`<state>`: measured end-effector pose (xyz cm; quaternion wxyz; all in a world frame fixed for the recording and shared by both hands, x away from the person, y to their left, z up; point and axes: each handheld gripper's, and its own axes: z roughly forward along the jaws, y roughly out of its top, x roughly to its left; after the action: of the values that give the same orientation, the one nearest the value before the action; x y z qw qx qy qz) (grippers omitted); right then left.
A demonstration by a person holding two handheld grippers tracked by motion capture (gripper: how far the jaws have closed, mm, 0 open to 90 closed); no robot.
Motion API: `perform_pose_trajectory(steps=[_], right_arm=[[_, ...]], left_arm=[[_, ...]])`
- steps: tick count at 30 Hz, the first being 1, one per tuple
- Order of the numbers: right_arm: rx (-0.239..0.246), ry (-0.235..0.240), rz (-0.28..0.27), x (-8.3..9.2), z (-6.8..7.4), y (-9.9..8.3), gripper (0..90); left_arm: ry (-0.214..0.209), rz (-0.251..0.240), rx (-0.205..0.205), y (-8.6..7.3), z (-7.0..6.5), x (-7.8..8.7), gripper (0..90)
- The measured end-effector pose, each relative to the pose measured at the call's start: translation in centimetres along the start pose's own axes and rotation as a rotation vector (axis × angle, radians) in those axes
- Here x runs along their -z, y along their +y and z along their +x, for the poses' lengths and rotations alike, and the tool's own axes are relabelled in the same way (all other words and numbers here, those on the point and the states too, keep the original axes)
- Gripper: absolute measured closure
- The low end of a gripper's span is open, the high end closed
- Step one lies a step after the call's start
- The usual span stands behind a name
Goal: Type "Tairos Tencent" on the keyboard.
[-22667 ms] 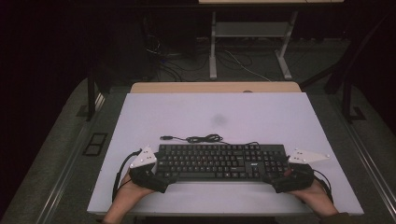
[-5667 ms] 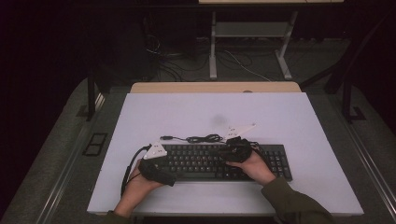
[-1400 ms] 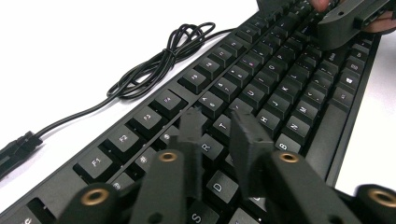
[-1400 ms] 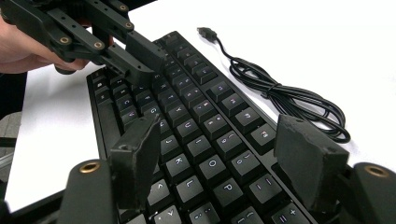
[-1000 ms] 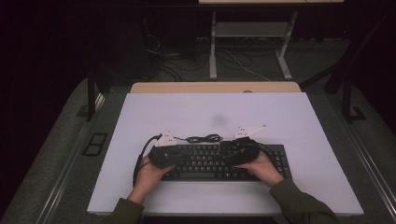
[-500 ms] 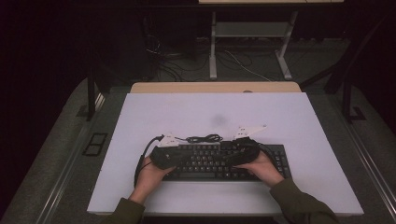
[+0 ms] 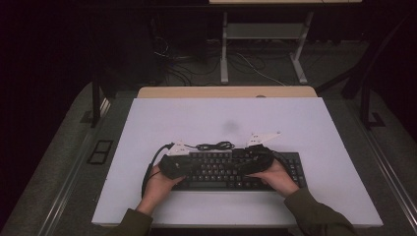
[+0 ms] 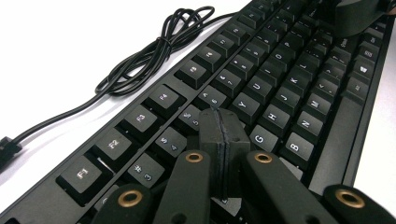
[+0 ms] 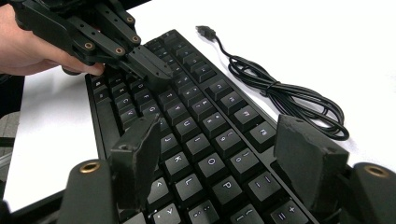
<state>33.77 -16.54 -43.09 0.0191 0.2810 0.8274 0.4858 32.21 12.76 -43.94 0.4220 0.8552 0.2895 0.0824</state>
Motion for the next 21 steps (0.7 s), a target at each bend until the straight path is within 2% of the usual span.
perform_pose_trajectory(steps=[3,12,16,21], right_arm=[[0.0,0.0,0.004,0.04,-0.04,0.0,31.4],[-0.003,-0.002,-0.001,0.12,-0.08,0.04,31.4],[-0.004,-0.002,0.0,0.16,-0.1,0.05,31.4],[-0.004,-0.005,-0.004,0.22,-0.14,0.07,31.4]], left_arm=[[0.005,0.011,-0.016,0.05,-0.01,0.06,89.0],[0.007,-0.006,-0.006,0.18,-0.09,0.28,88.9],[0.005,-0.002,-0.015,0.24,-0.09,0.37,88.9],[-0.003,-0.023,-0.003,0.33,-0.17,0.64,88.2]])
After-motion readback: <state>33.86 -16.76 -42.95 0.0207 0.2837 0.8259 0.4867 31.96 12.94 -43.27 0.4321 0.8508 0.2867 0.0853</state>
